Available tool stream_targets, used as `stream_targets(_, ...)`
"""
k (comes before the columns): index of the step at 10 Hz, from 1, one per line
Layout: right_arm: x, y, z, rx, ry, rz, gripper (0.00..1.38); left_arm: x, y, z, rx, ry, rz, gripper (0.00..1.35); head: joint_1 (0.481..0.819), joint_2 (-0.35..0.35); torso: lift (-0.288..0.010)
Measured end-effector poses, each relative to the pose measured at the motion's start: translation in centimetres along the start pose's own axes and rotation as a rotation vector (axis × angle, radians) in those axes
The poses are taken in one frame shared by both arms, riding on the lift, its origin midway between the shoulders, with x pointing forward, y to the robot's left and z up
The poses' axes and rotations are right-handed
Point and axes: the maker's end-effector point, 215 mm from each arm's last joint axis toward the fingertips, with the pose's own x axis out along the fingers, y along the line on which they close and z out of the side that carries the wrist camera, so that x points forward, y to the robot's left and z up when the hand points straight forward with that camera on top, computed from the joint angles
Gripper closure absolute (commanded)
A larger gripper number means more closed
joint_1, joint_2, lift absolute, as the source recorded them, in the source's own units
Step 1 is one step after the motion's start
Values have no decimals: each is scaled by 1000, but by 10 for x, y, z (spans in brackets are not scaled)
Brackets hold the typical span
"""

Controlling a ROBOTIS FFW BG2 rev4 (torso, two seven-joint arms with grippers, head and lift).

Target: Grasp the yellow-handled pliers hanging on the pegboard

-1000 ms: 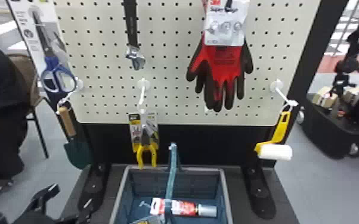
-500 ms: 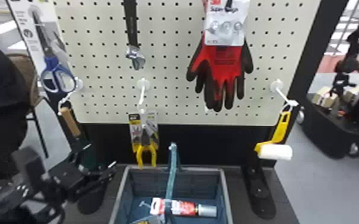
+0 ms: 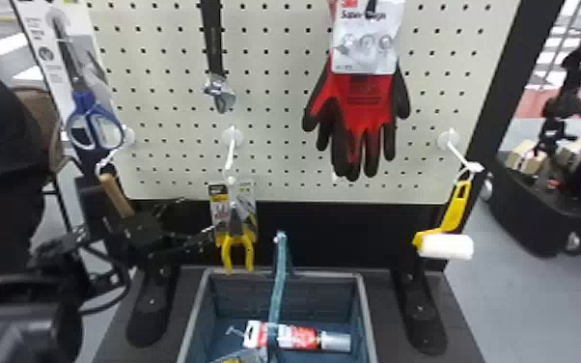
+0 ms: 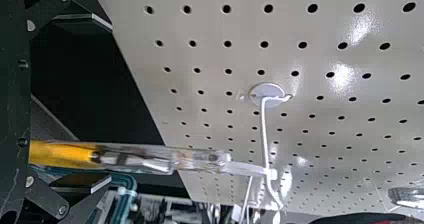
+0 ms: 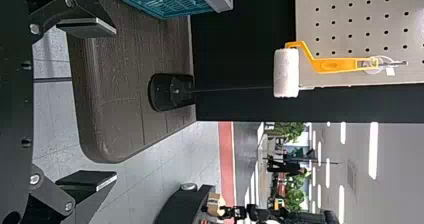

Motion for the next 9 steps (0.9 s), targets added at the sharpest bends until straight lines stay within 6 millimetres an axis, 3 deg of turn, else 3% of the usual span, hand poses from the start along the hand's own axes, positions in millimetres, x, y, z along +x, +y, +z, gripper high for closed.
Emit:
stream_targets(2,4,2,1,-1,-5,8,268,24,-14,2,-80,17,-148,239,549,0,-100)
stream_targets(4,6,3,-1,-3,-5,11,268,38,-33,-10,-144,54,-242,248,549,0,-100)
stream_targets(5,6,3,-1,-4,-4,13,268,42,-38,-13,-142,75,-264,371,549,0,-100)
stream_targets(7,6,3,-4,-4,0,13,268,44,-35,-12,-106,96,-270,1062,549,0,-100)
stream_targets(8,5,3,-4,-5,1,13,268,45,-34,-12,-98,98,-266,1220,549,0,-100)
stream_targets(9,5,3,-4,-4,2,12,268,47,-33,-10,-83,92,-261,1222,549,0,-100)
